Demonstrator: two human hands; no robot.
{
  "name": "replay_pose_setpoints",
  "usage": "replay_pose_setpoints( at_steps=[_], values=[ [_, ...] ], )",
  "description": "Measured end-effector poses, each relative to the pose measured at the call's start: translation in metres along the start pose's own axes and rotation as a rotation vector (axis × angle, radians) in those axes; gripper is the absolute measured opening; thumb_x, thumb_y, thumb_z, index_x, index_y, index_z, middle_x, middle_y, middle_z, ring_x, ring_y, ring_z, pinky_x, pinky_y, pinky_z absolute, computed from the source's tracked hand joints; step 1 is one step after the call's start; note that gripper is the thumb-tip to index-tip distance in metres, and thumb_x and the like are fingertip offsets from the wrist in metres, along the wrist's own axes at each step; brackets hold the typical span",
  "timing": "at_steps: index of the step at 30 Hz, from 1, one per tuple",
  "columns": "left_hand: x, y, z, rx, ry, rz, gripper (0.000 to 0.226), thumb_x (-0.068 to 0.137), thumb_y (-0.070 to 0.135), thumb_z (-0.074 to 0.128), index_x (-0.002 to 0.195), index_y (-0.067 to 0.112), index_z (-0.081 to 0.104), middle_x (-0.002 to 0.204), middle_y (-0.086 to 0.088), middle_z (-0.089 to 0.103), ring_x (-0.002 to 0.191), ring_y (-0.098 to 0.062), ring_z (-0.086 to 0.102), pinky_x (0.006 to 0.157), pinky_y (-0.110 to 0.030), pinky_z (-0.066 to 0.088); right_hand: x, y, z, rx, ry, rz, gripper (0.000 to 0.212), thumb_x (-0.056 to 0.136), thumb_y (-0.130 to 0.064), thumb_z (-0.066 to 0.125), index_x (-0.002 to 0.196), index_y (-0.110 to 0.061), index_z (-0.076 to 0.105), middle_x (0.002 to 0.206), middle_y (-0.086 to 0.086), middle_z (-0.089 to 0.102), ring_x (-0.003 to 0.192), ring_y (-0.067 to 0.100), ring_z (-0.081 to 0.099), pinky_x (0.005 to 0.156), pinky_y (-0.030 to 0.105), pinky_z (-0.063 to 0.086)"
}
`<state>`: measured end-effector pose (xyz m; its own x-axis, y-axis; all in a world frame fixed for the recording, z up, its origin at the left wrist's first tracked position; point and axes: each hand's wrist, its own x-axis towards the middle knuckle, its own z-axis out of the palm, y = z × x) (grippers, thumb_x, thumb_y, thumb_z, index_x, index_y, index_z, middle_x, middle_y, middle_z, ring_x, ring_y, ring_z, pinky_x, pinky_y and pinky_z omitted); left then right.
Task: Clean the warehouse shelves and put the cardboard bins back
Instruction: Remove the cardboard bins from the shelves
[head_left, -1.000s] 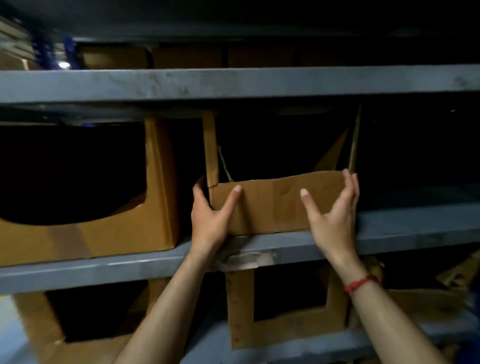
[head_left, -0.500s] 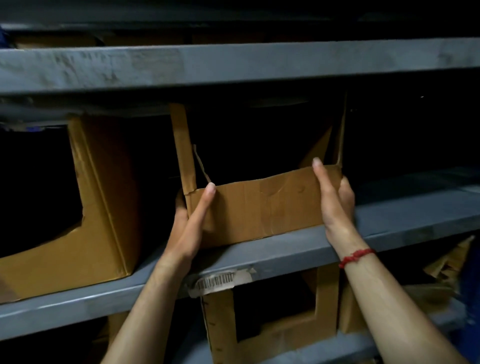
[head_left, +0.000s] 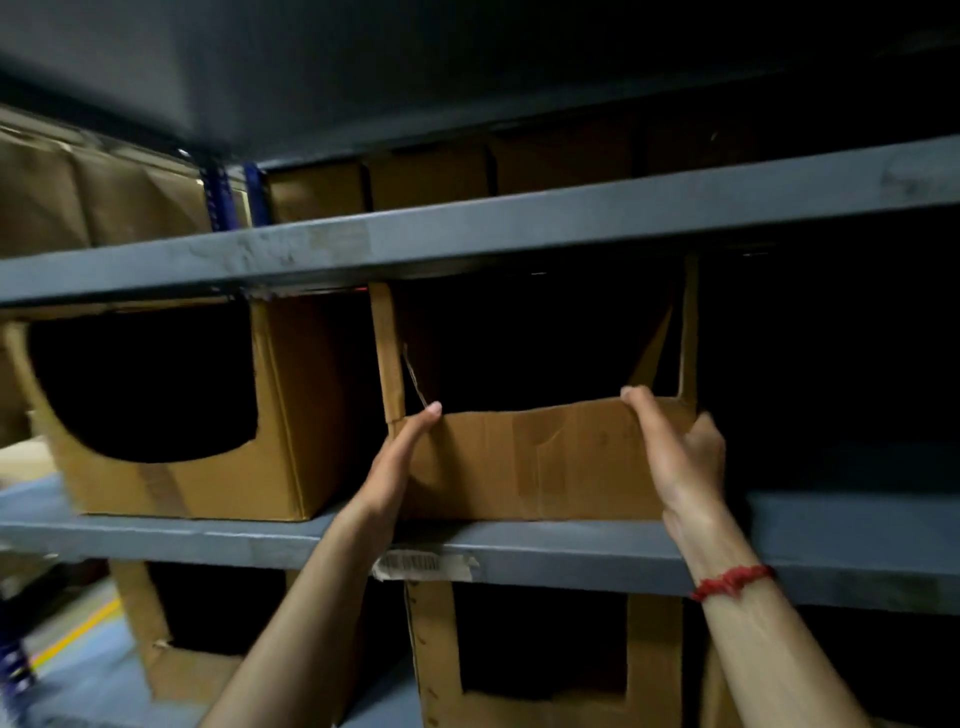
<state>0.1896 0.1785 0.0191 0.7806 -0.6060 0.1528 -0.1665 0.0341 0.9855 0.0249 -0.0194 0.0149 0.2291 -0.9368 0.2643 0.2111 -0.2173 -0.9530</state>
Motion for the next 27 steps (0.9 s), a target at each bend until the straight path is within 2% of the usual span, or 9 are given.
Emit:
replay_pose_setpoints(
  at_steps=[3, 6, 8, 10, 13, 20, 22, 24, 27],
  values=[
    [-0.023, 0.009, 0.008, 0.019, 0.037, -0.004, 0.058, 0.068, 0.08, 0.055, 0.112, 0.043, 0.053, 0.131, -0.002, 0.05, 0.118, -0.028, 0.05, 0.107, -0.053, 0.039, -0.009, -0.007, -0.013, 0.043, -0.065, -0.013, 0.114, 0.067, -0.075, 0.069, 0.153, -0.013, 0.029, 0.15, 0.015, 0.041, 0.134, 0.035, 0.044, 0.107, 0.056, 0.042],
    [-0.049, 0.018, 0.016, 0.024, 0.088, -0.007, 0.05, 0.076, 0.074, 0.055, 0.114, 0.041, 0.054, 0.131, -0.003, 0.05, 0.115, -0.027, 0.051, 0.089, -0.043, 0.044, -0.019, -0.013, -0.031, 0.071, -0.108, 0.007, 0.099, 0.082, -0.056, 0.071, 0.156, -0.013, 0.021, 0.157, 0.014, 0.032, 0.141, 0.032, 0.035, 0.114, 0.053, 0.035],
    [-0.065, 0.021, 0.02, 0.034, 0.104, -0.029, 0.061, 0.075, 0.075, 0.056, 0.122, 0.037, 0.053, 0.132, -0.004, 0.047, 0.117, -0.029, 0.049, 0.095, -0.046, 0.043, -0.028, -0.02, -0.044, 0.097, -0.123, 0.013, 0.097, 0.084, -0.051, 0.071, 0.156, -0.012, 0.019, 0.158, 0.013, 0.03, 0.143, 0.031, 0.033, 0.116, 0.049, 0.034],
    [-0.082, 0.024, 0.024, 0.05, 0.113, -0.039, 0.07, 0.067, 0.079, 0.056, 0.123, 0.037, 0.052, 0.135, -0.005, 0.046, 0.121, -0.031, 0.047, 0.105, -0.052, 0.039, -0.039, -0.025, -0.057, 0.114, -0.121, 0.017, 0.097, 0.083, -0.054, 0.071, 0.156, -0.013, 0.023, 0.155, 0.012, 0.035, 0.141, 0.03, 0.037, 0.114, 0.048, 0.036],
    [-0.107, 0.027, 0.027, 0.039, 0.1, -0.024, 0.076, 0.06, 0.086, 0.059, 0.121, 0.041, 0.051, 0.135, -0.006, 0.045, 0.12, -0.033, 0.048, 0.104, -0.058, 0.041, -0.055, -0.035, -0.073, 0.098, -0.115, -0.005, 0.101, 0.075, -0.069, 0.069, 0.153, -0.015, 0.033, 0.151, 0.01, 0.043, 0.137, 0.029, 0.043, 0.111, 0.048, 0.04],
    [-0.153, 0.024, 0.018, 0.057, 0.204, -0.021, 0.078, 0.067, 0.079, 0.057, 0.13, 0.034, 0.047, 0.127, -0.007, 0.047, 0.115, -0.033, 0.05, 0.1, -0.056, 0.045, -0.099, -0.043, -0.101, 0.043, -0.148, 0.024, 0.106, 0.078, -0.061, 0.072, 0.157, -0.016, 0.018, 0.158, 0.011, 0.03, 0.142, 0.029, 0.034, 0.113, 0.051, 0.038],
    [-0.162, 0.026, 0.015, 0.055, 0.226, -0.03, 0.072, 0.069, 0.076, 0.056, 0.127, 0.033, 0.049, 0.124, -0.008, 0.049, 0.113, -0.033, 0.051, 0.099, -0.055, 0.046, -0.107, -0.044, -0.108, 0.035, -0.181, 0.052, 0.107, 0.077, -0.061, 0.073, 0.157, -0.014, 0.018, 0.155, 0.011, 0.034, 0.139, 0.029, 0.039, 0.11, 0.051, 0.042],
    [-0.172, 0.028, 0.013, 0.057, 0.231, -0.017, 0.051, 0.08, 0.071, 0.054, 0.118, 0.036, 0.051, 0.121, -0.008, 0.049, 0.111, -0.032, 0.051, 0.098, -0.054, 0.047, -0.111, -0.045, -0.115, 0.026, -0.215, 0.079, 0.11, 0.073, -0.065, 0.075, 0.154, -0.012, 0.024, 0.148, 0.011, 0.042, 0.133, 0.028, 0.045, 0.107, 0.049, 0.045],
    [-0.19, 0.029, 0.017, 0.055, 0.246, -0.028, 0.04, 0.091, 0.062, 0.05, 0.118, 0.032, 0.05, 0.117, -0.01, 0.051, 0.108, -0.032, 0.053, 0.097, -0.052, 0.048, -0.115, -0.048, -0.127, 0.008, -0.275, 0.133, 0.129, 0.048, -0.084, 0.074, 0.148, -0.011, 0.036, 0.135, 0.011, 0.056, 0.121, 0.029, 0.057, 0.099, 0.05, 0.051]
  ],
)
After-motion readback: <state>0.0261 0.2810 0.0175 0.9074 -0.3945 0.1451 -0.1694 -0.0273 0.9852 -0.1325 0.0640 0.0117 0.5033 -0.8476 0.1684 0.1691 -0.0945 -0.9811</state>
